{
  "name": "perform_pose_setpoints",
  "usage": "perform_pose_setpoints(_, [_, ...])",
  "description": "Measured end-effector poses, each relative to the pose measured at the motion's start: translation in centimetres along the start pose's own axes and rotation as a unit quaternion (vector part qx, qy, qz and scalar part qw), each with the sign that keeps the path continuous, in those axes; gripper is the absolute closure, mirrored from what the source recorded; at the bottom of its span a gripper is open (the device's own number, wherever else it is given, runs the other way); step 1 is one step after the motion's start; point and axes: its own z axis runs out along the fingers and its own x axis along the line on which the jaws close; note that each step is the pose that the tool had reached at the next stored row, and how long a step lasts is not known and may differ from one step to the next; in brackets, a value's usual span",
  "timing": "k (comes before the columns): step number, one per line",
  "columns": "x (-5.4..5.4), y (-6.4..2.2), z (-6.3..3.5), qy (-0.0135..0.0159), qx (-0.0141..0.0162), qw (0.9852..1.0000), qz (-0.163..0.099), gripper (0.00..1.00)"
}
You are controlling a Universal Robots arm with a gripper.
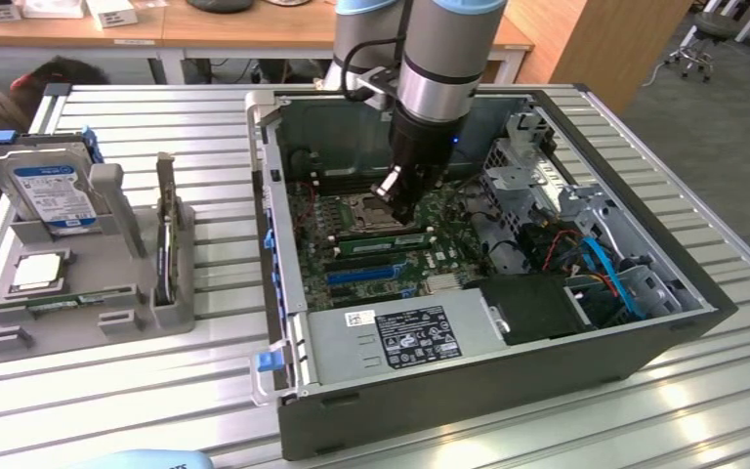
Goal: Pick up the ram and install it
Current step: 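Press down the ram until it locks into place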
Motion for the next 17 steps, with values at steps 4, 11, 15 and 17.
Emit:
perform_pose_setpoints(4, [0.01,0.00,0.02,-0.0007,0.0014,0.9995,0.031,0.90])
perform_pose_setpoints(11, [0.01,0.01,0.03,-0.0011,0.0021,0.9989,0.046,0.90])
perform_pose_setpoints(15, [0.01,0.07,0.06,-0.0015,0.0028,0.9982,0.060,0.90])
perform_pose_setpoints(17, [0.01,0.08,0.07,-0.0017,0.0034,0.9973,0.073,0.90])
